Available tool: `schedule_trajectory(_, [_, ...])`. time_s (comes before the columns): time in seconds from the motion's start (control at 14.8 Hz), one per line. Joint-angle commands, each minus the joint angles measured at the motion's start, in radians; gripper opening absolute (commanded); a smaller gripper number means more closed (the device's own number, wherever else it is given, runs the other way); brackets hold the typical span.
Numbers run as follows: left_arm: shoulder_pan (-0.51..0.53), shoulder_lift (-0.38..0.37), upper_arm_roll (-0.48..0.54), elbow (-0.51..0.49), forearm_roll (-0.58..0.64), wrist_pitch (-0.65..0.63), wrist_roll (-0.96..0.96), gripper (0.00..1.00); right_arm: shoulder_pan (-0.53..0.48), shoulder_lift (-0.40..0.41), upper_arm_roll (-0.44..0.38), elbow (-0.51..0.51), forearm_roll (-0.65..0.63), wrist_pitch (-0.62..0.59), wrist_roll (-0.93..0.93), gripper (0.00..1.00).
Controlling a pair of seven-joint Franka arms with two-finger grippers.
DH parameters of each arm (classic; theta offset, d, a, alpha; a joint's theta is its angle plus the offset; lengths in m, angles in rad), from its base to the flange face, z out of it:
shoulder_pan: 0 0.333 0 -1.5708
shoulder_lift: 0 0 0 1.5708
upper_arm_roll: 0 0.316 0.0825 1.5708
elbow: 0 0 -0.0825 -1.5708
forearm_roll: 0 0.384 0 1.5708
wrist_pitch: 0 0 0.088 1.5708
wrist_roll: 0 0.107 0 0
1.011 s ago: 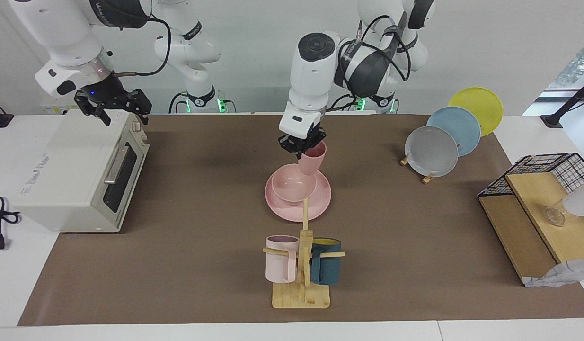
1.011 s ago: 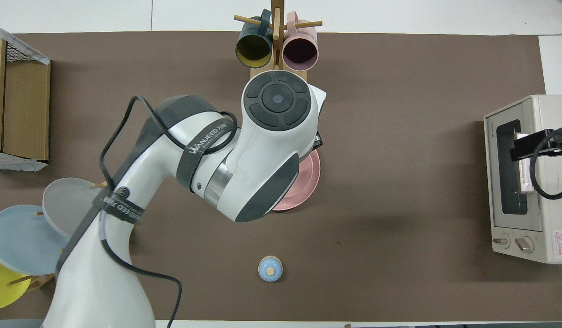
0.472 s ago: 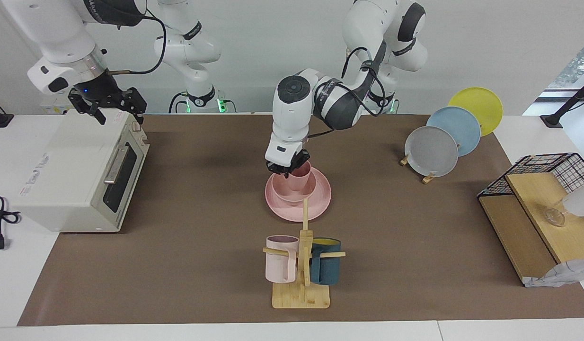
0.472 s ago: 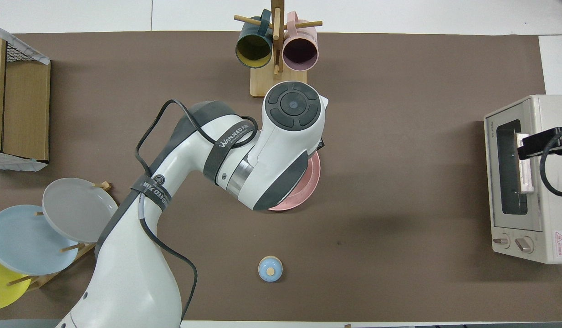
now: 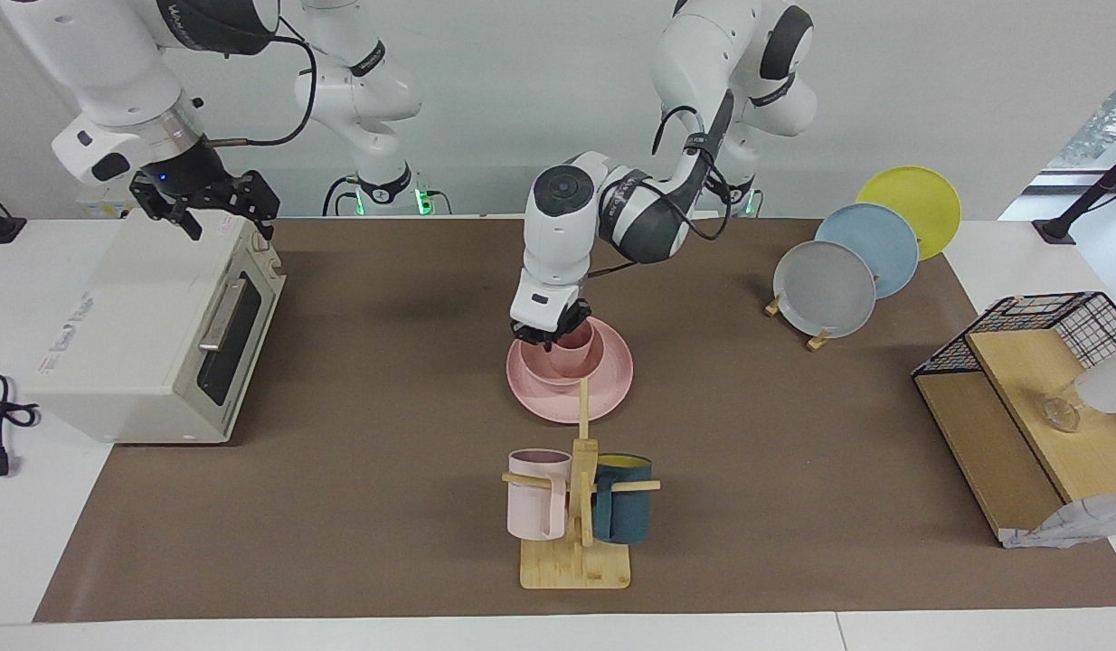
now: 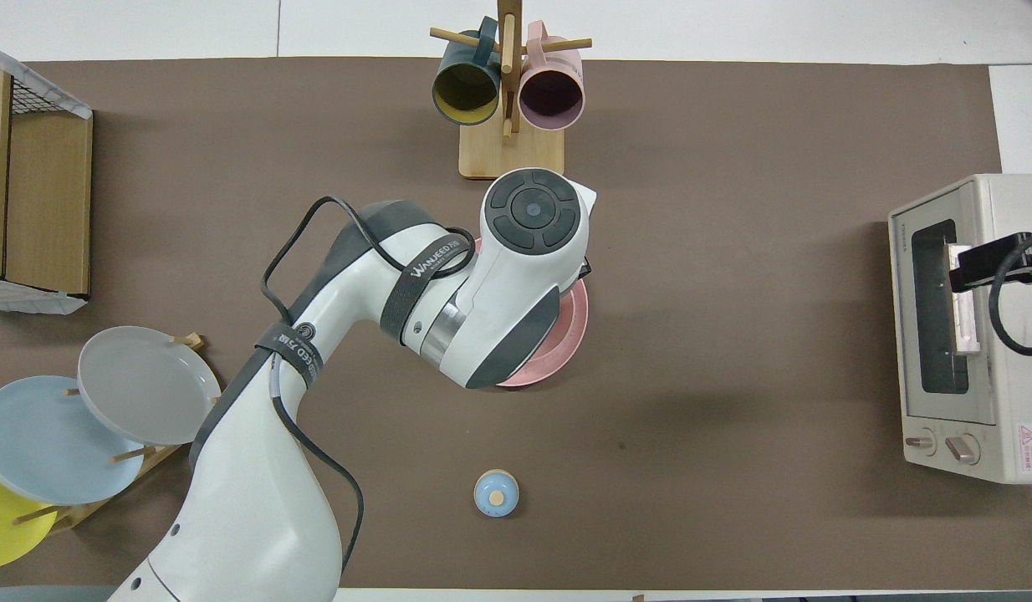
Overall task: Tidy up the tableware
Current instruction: 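Lower the pink cup into the pink bowl and open the left gripper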
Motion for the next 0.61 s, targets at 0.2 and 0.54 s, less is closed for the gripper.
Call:
schedule_trajectory(0.2, [-0.020, -0.018, 0.016, -0.052, 0.025, 0.054, -0.011, 0.36, 0.009, -0.002, -0.001, -0.004, 0.013, -0.007, -0.022, 1.00])
schedule_trajectory(0.54, [-0.019, -0.029, 0.016, -0.046, 0.038, 0.034, -0.010, 1.00, 0.005, -0.003, 0.000, -0.006, 0.013, -0.007, -0.020, 1.00])
